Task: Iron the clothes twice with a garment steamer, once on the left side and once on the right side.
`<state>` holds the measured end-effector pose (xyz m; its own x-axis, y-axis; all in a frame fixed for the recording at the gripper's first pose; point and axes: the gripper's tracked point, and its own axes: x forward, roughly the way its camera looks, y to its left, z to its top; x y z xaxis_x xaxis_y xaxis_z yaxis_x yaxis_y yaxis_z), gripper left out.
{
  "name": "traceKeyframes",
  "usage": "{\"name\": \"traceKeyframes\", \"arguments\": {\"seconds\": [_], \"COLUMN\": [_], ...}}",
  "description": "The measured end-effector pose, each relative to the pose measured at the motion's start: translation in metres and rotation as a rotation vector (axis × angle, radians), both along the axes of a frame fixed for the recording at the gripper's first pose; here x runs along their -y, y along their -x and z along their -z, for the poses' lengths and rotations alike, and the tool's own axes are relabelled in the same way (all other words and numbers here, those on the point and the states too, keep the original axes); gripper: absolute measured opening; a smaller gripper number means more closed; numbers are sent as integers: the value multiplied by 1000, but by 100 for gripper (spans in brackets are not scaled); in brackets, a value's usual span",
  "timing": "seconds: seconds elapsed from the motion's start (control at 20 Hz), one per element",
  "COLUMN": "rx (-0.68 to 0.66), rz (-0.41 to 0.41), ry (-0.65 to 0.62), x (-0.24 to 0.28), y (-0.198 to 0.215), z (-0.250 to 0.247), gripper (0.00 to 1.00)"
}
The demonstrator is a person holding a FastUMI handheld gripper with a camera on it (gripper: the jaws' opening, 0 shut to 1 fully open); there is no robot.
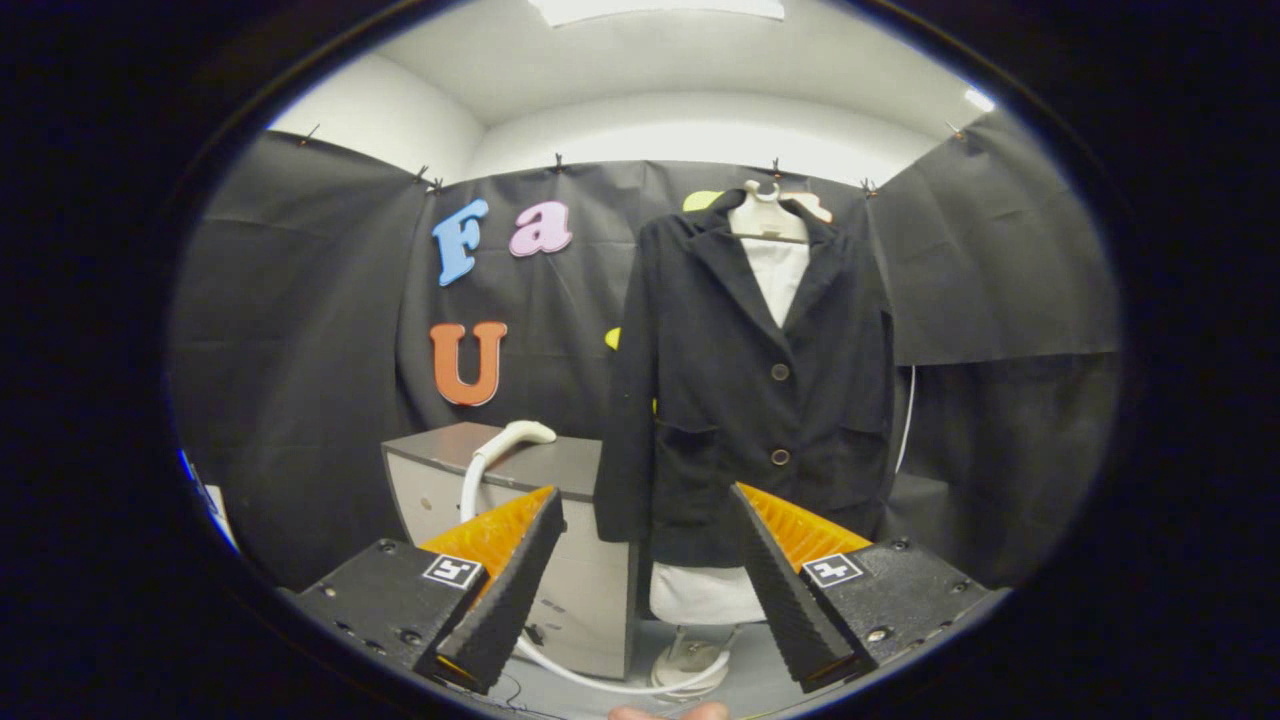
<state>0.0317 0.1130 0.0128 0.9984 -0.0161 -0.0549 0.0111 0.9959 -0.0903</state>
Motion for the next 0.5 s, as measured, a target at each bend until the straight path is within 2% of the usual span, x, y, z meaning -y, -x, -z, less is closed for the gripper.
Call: {"name": "traceKeyframes", "arguments": {"seconds": [0.25,0.4,0.5], "rx": [-70,-103,-175], "rz": [-51,-111,-151], "ry": [-54,-77,-110], "x": [-65,-108,-133], "y": [-52,-100,-130], "z": [-5,-14,-4], "gripper": [100,100,100]}}
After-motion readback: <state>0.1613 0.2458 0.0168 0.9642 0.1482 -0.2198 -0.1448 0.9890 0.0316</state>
